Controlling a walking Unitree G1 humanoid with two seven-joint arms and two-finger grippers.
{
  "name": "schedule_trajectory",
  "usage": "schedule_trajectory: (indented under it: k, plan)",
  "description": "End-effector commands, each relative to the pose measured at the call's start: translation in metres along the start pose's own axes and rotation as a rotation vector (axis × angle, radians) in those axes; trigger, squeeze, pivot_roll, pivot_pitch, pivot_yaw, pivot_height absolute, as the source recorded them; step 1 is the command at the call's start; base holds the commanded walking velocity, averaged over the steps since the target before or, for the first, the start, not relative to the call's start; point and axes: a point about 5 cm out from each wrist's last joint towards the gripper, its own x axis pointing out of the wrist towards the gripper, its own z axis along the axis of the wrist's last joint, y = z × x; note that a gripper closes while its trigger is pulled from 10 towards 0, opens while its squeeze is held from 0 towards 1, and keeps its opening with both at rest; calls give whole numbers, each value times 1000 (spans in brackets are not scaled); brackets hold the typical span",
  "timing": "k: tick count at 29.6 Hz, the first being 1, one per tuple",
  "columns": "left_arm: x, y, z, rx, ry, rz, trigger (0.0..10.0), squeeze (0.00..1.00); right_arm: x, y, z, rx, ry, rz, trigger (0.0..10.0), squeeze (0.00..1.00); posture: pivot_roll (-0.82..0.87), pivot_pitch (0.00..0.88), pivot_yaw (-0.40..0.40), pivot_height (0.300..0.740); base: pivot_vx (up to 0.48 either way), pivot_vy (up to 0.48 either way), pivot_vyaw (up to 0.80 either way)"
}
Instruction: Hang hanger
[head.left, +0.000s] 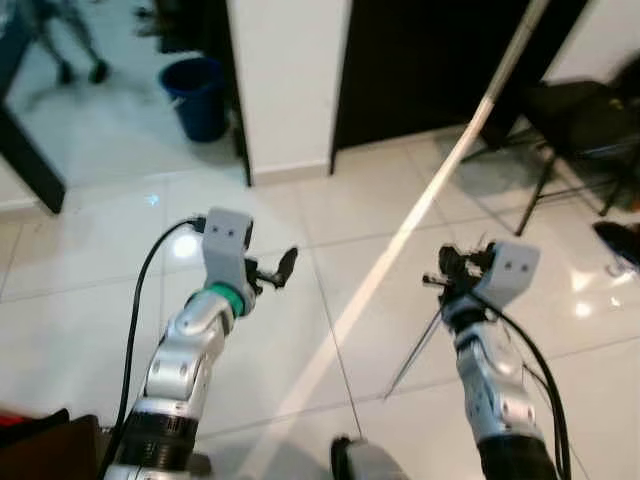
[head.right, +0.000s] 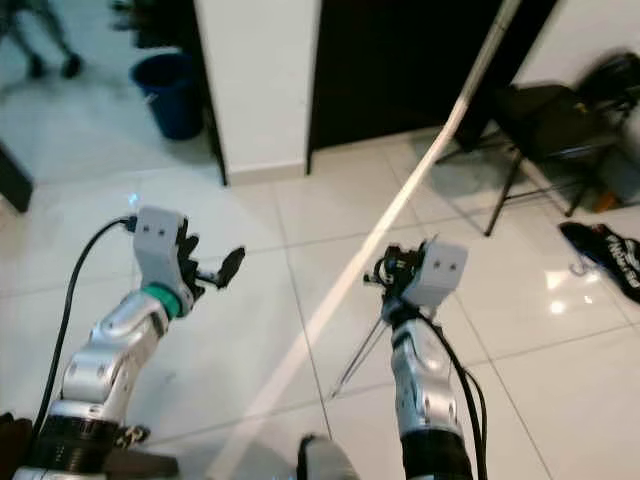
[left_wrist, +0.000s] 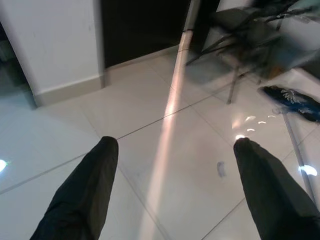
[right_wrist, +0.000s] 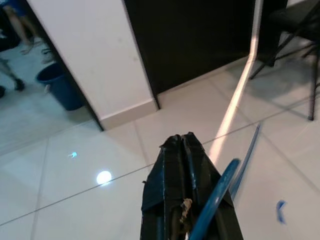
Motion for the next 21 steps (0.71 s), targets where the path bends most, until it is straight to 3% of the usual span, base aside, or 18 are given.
schedule_trajectory:
  k: [1,7,14,21]
  plan:
    - [-3,7,-7,-4,22,42,10000,0,-2,6,-5,9,31,30,10000,0,-16,103,50,740,0,0,0]
    - [-4,14,-7,-71,10,112,10000,0,-2,9,-7,15,43,50,10000,0,-15,107,49,740,0,0,0]
    - [-5,17,-9,-75,22,134,10000,0,-1,12,-9,19,56,65,10000,0,-13,109,49,740,0,0,0]
    - [-4,16,-9,-83,20,137,10000,0,-2,12,-9,19,65,69,10000,0,-16,110,49,740,0,-374,0]
